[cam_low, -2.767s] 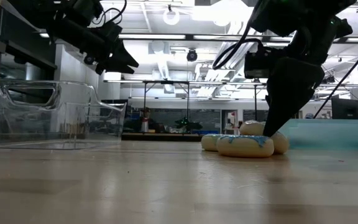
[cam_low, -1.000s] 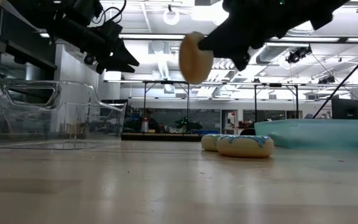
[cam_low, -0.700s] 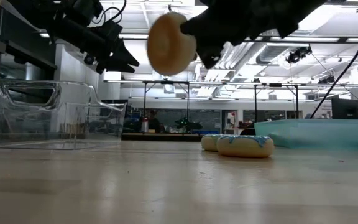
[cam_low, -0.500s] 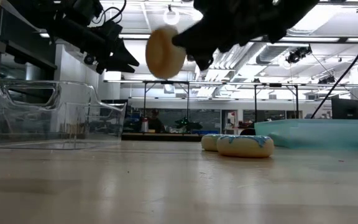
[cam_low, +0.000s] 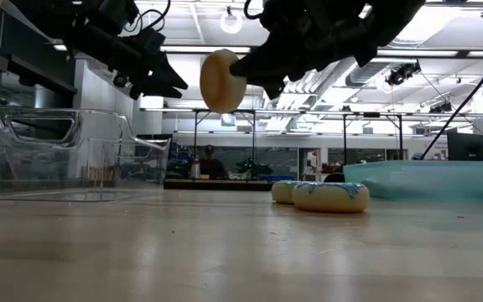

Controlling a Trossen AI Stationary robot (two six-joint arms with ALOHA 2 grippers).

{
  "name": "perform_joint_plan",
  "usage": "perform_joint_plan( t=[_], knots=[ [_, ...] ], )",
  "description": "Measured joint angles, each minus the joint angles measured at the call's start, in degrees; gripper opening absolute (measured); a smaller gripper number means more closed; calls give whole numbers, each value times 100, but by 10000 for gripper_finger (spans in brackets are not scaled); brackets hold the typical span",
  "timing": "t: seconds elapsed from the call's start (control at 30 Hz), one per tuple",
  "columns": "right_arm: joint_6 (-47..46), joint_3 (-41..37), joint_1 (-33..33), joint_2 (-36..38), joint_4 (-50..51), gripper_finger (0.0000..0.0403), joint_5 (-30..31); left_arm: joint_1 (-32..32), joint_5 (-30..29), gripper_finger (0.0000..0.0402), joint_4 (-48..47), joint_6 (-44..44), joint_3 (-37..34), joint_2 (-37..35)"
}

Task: Pick & Place Food Item
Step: Put the white doughnut into the transparent bin

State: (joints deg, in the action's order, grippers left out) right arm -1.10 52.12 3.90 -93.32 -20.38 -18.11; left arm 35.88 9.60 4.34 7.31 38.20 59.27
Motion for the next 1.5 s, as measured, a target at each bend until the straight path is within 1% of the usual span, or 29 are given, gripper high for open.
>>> perform_joint_plan(
  t=[0.4, 0.6, 0.77, 0.9, 1.0, 1.1, 1.2, 1.33, 1.43, 1.5],
  knots=[
    [-4, 0, -15, 0, 0, 71, -4, 0, 1, 195, 4, 4, 0, 0],
    [239, 0, -15, 2, 2, 71, -4, -7, 3, 195, 81, 22, 0, -1],
    [266, -2, -15, 4, 1, 71, -5, -7, 32, 195, -3, 23, 0, -2],
    [260, -2, -15, 4, 2, 71, -7, -7, 413, 195, -64, 263, 0, -2],
    [250, -2, -15, 4, 2, 71, -7, -7, 990, 195, -76, 252, 2, 0],
    [247, -2, -15, 4, 2, 71, -7, -64, 1769, 195, -70, -7, 1, -2],
    [247, -4, -15, 4, 2, 71, -9, -244, 2171, 195, -66, -417, 0, -1],
    [120, -4, -15, 4, -11, 71, -83, -620, 2171, 195, -44, -1226, 0, 0],
    [-41, -4, -15, 4, -116, 71, -291, -948, 2161, 195, 25, -1786, 1, -2],
    [-79, -4, -22, 7, -176, 71, -427, -1191, 2043, 195, 120, -2072, 2, -2]
  ],
)
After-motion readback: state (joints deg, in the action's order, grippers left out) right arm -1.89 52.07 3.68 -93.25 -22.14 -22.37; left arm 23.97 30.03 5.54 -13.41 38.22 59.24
